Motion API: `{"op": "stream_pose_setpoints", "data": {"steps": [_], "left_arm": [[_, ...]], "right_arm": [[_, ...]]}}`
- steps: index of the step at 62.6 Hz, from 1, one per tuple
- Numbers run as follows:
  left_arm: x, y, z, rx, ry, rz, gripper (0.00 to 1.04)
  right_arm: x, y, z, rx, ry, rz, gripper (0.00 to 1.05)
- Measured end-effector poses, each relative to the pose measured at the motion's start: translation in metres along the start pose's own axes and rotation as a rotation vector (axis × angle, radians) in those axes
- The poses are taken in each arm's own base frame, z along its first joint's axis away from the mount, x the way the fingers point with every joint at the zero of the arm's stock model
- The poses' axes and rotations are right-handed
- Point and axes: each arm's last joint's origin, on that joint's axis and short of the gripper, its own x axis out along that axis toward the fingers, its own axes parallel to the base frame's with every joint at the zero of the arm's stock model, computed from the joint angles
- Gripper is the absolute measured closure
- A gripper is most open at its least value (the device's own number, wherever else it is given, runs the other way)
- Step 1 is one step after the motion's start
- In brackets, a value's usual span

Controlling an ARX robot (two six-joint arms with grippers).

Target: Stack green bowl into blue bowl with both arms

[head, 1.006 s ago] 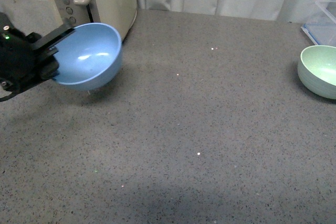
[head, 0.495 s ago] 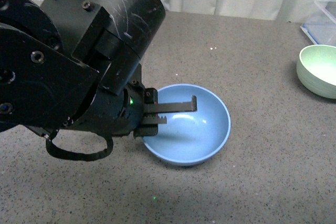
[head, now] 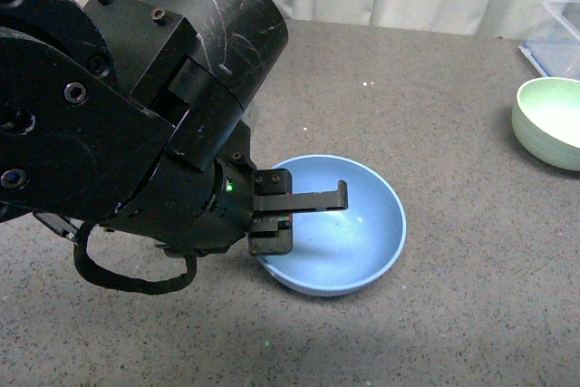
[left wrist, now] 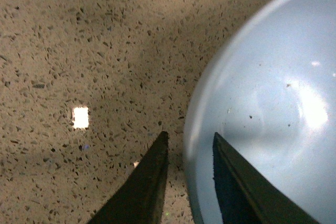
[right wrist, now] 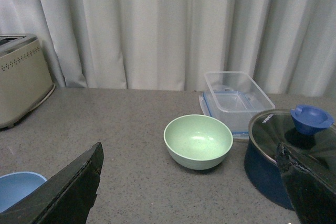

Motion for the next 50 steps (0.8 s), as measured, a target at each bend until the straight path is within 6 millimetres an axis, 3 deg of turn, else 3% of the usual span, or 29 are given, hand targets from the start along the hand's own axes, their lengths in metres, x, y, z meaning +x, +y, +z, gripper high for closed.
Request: {"op": "stream_pose_setpoints", "data": {"steps": [9,18,28,38,46,50], "left_arm": [[-0.008,0.005,0.009,-0.032,-0.025,-0.005,0.56],[-0.035,0.018,0.032,-0.096,-0.131,-0.018,0.35],[-0.073,0.059,0.051,-0.222,-0.281,0.009,0.05],[-0.100,0.101,0.042,-0.325,-0.342,0.062,0.06],[-0.118,0.120,0.028,-0.372,-0.395,0.068,0.06],[-0.113,0.127,0.019,-0.272,-0.577,0.112,0.16]], "right_arm": [[0.000,0.000,0.000,0.000,0.000,0.000,0.09],[0.000,0.000,0.000,0.000,0.000,0.000,0.09],[0.000,0.000,0.000,0.000,0.000,0.000,0.09],[0.000,0.000,0.000,0.000,0.000,0.000,0.09],[0.000,0.000,0.000,0.000,0.000,0.000,0.09],[0.000,0.000,0.000,0.000,0.000,0.000,0.09]]}}
